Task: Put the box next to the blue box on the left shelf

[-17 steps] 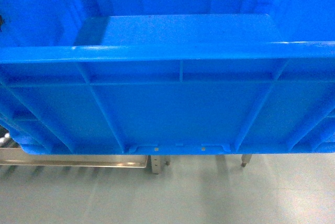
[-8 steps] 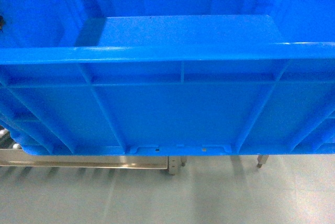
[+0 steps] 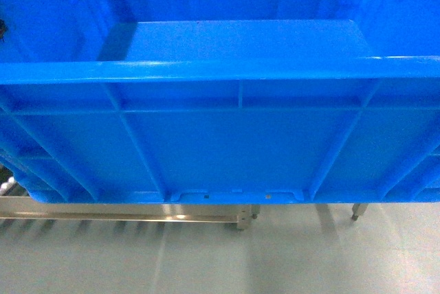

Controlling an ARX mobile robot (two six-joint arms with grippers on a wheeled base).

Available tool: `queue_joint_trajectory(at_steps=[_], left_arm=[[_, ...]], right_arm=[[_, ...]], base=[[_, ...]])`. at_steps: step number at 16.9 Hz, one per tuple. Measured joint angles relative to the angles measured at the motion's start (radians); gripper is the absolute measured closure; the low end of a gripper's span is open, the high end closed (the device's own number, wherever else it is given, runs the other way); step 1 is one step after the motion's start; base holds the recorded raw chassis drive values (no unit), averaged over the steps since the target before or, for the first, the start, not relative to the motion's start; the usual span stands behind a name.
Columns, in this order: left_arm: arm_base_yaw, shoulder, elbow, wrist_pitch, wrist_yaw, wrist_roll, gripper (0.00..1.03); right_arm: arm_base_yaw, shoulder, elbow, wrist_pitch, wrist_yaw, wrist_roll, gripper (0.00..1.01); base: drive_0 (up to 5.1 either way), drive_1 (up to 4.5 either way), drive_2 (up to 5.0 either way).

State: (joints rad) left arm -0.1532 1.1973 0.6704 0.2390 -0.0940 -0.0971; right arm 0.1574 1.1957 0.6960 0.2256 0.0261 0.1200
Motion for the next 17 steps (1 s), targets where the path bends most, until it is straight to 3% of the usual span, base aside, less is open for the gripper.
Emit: queue_joint_trajectory(at_steps=[17], left_arm=[[0.000, 0.000, 0.000, 0.000, 0.000, 0.000, 0.97]], right_arm=[[0.000, 0.000, 0.000, 0.004, 0.000, 0.000, 0.93]], base=[[-4.9, 2.42, 2.4]])
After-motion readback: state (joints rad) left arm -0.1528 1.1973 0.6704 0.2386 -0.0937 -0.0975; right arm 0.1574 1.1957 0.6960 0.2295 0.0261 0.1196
